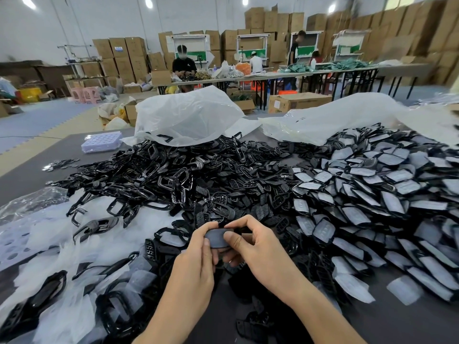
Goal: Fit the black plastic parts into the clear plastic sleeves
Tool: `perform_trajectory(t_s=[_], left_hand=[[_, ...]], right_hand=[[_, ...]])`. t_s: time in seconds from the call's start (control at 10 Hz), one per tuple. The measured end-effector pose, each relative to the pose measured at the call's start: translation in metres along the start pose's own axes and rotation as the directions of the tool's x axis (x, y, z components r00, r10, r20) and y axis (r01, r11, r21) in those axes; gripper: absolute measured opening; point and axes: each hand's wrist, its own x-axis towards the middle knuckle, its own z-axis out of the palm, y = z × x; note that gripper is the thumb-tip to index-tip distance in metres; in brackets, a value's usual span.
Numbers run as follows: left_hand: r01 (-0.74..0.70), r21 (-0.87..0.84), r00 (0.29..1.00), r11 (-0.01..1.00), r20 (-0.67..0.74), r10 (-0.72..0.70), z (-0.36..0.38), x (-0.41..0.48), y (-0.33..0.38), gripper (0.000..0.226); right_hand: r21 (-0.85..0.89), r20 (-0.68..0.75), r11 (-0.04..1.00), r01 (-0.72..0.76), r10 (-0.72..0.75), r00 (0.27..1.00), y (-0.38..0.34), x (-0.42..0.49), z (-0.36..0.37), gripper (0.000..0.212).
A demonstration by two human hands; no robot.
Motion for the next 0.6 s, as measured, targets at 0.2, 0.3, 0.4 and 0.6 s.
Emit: perform_trajectory(t_s=[0.2, 0.3, 0.4, 0.6], left_hand=[[-0.018, -0.052, 0.998, 0.998, -0.060, 0.015, -0.003, -0.001, -0.004, 0.035], [-0.023, -0.051, 0.998, 0.998, -0.052, 0.020, -0.002, -0.001, -0.006, 0.036], [-0.027, -0.055, 0.999, 0.998, -0.047, 0.024, 0.000, -0.002, -0.007, 0.036], [-0.052, -0.080, 0.996, 0.995, -0.074, 0.046, -0.004, -0.004, 0.002, 0.038]], right_hand=[[0.038, -0.017, 0.999, 0.002, -0.001, 1.000, -0.002, -0.005, -0.009, 0.003], [0.191, -0.276, 0.978, 0.086, -0.030, 0.961, -0.016, 0.001, -0.039, 0.009], [0.297, -0.590, 0.916, 0.271, -0.048, 0.806, -0.041, 0.011, -0.090, 0.031], [0.274, -0.705, 0.918, 0.286, -0.011, 0.709, -0.054, -0.022, -0.116, 0.073]])
